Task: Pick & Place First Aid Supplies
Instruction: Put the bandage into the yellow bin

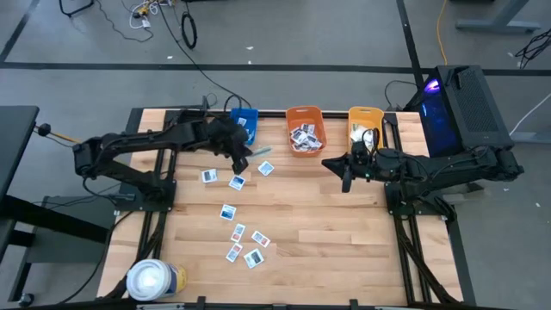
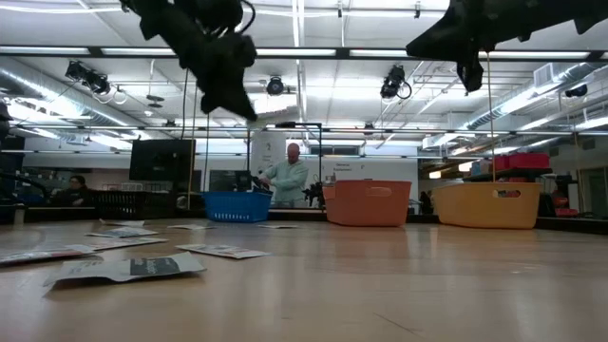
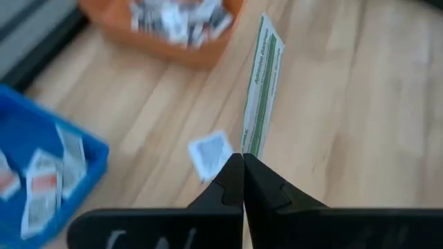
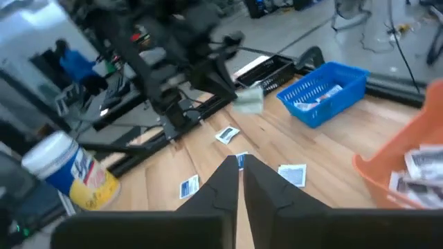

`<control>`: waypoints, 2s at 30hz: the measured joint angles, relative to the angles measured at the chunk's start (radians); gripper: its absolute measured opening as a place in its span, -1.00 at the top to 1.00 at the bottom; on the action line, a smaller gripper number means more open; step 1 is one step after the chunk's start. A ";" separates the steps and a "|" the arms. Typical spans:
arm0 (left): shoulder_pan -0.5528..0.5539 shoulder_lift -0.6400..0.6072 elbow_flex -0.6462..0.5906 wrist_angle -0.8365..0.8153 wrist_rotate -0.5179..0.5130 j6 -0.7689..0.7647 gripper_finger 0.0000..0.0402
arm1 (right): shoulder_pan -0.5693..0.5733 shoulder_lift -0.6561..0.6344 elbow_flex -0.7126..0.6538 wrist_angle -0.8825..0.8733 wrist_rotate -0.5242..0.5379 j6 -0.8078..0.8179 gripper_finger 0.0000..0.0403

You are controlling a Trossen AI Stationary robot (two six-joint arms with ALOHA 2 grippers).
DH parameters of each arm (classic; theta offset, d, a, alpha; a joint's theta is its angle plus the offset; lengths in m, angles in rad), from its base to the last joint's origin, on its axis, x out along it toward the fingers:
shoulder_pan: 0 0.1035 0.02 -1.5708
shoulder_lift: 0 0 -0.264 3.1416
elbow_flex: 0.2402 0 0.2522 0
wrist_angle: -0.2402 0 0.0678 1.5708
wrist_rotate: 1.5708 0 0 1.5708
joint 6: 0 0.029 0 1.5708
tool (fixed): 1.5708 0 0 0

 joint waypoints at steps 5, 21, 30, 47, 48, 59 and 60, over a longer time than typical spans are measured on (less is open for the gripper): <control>-0.039 0.000 0.093 0.001 -0.010 0.037 1.00 | -0.001 0.000 0.000 -0.028 0.020 0.161 0.76; -0.162 0.012 0.162 0.061 0.015 0.071 1.00 | -0.007 0.172 0.000 0.072 -0.148 0.333 -0.20; -0.235 0.087 0.162 0.079 0.017 0.070 1.00 | -0.007 0.298 0.000 0.231 -0.150 0.370 -0.37; -0.264 0.226 0.162 0.125 0.061 -0.010 1.00 | -0.005 0.401 0.000 0.382 -0.200 0.332 -0.32; -0.264 0.226 0.162 0.127 0.061 -0.011 1.00 | -0.005 0.405 0.001 0.377 -0.200 0.332 -0.31; -0.263 0.226 0.162 0.129 0.062 -0.031 1.00 | -0.005 0.445 0.000 0.375 -0.190 0.225 -0.31; -0.262 0.226 0.162 0.130 0.061 -0.031 1.00 | -0.005 0.448 0.000 0.376 -0.191 0.216 -0.31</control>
